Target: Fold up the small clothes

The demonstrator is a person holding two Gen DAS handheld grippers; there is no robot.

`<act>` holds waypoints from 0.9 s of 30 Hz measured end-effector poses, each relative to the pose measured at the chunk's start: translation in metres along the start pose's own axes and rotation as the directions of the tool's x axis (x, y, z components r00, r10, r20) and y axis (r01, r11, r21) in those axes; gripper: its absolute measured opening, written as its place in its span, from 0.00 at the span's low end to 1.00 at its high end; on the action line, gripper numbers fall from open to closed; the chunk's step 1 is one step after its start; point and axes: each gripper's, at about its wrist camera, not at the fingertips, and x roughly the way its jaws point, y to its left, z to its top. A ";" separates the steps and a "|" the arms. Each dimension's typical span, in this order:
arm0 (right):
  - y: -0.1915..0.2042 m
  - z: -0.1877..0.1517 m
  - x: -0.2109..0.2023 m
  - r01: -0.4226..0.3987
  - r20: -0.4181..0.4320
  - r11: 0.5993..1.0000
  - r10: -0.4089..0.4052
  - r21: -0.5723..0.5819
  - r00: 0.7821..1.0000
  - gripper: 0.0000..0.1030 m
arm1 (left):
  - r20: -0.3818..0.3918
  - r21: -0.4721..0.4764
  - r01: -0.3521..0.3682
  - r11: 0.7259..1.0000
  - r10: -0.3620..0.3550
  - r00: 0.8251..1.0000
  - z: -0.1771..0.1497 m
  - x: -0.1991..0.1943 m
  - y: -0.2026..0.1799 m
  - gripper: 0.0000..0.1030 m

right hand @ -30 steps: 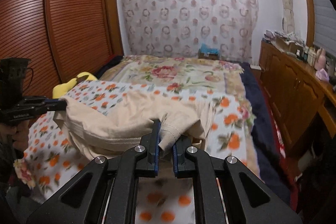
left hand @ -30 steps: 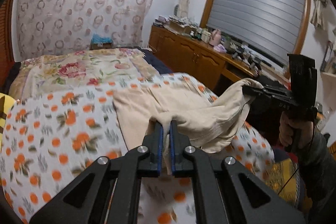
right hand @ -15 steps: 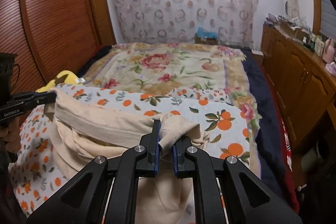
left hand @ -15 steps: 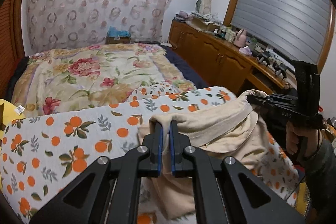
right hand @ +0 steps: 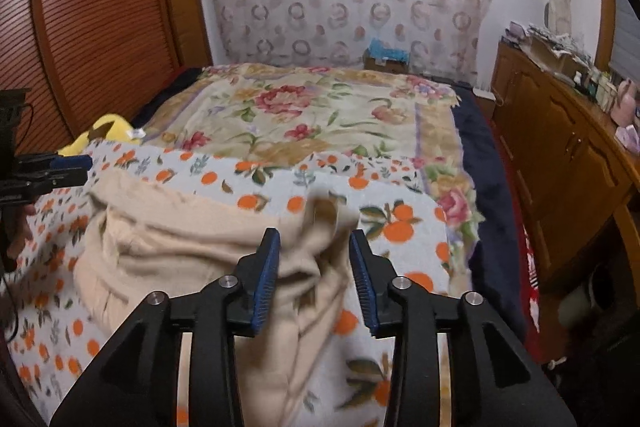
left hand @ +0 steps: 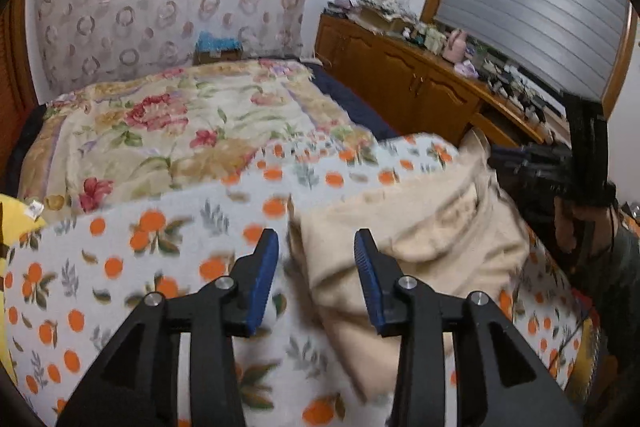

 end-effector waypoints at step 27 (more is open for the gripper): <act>-0.034 0.017 0.040 0.009 0.029 0.999 -0.010 0.032 1.000 0.00 | -0.015 -0.051 -0.109 0.993 0.108 0.994 0.023 0.058 0.016 0.38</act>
